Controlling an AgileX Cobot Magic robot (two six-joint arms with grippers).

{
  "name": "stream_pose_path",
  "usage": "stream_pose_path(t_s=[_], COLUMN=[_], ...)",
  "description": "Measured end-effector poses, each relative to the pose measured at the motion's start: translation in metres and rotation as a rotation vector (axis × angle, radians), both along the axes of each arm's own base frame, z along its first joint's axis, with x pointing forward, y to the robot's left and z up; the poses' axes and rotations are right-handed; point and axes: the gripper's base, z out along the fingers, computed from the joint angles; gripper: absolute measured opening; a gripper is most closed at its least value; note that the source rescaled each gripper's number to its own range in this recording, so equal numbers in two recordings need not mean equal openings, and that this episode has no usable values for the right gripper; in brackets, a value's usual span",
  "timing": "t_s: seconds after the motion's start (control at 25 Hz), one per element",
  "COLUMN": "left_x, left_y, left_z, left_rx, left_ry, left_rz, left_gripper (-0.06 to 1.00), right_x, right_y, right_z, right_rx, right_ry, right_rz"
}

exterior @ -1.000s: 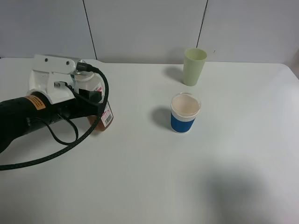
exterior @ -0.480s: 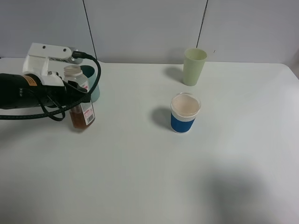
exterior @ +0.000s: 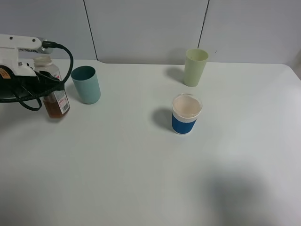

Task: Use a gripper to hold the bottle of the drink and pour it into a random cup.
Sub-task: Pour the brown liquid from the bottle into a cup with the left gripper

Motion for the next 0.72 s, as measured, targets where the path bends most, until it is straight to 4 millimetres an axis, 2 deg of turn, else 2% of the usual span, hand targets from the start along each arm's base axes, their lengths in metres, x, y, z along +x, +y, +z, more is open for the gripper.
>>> stream_pose_path(t_s=[0.24, 0.72], left_x=[0.003, 0.007], left_y=[0.008, 0.017], left_z=[0.005, 0.009], left_rx=[-0.103, -0.031], left_ry=[-0.049, -0.089], left_rz=[0.004, -0.011], left_gripper=[0.00, 0.00], right_x=[0.000, 0.000], right_y=[0.000, 0.000], right_z=[0.000, 0.000], right_rx=[0.000, 0.000], right_ry=[0.000, 0.000], right_rz=[0.000, 0.000])
